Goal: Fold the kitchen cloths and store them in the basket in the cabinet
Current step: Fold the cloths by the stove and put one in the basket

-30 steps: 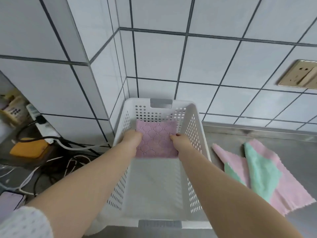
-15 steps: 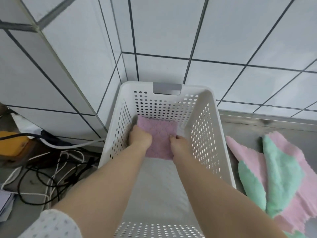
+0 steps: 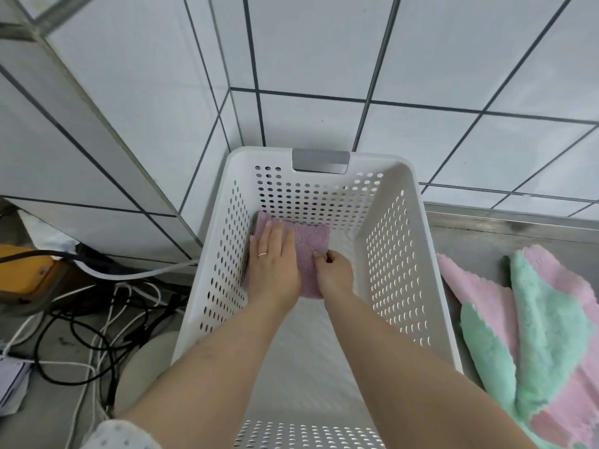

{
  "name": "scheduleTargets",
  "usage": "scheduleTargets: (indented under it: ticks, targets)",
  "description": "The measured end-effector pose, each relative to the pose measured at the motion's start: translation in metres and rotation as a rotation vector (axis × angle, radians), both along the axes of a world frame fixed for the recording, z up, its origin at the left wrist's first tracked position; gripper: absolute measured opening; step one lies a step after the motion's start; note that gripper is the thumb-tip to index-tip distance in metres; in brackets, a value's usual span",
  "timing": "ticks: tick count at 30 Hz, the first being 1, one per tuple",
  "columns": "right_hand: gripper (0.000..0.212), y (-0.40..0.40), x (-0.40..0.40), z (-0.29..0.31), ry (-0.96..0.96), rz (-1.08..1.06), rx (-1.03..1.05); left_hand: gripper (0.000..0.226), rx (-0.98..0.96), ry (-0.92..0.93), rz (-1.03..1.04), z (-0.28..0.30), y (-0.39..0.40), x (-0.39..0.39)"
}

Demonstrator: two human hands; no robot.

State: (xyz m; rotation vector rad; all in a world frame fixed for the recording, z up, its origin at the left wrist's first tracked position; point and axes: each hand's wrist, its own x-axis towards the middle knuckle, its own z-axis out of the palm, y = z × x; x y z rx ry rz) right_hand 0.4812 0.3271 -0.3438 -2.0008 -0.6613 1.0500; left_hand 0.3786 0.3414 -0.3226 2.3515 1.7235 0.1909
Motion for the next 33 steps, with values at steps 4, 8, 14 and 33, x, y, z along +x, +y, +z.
scheduleTargets:
  ticks: [4, 8, 14, 33]
  targets:
    - [0.016, -0.001, 0.0, -0.007, -0.047, 0.016, 0.015, 0.06, -0.052, 0.079, -0.006, -0.011, 0.008, -0.003]
    - [0.048, 0.0, 0.0, -0.005, -0.382, 0.068, 0.019, 0.061, -0.077, 0.02, 0.08, -0.013, 0.012, 0.002]
    - [0.052, 0.005, -0.005, -0.003, -0.717, 0.629, 0.027, 0.069, -0.083, 0.087, 0.105, -0.03, 0.013, 0.003]
    - [0.062, 0.001, 0.004, -0.028, -0.607, 0.499, -0.004, 0.066, -0.25, -0.375, 0.363, -0.027, 0.028, 0.008]
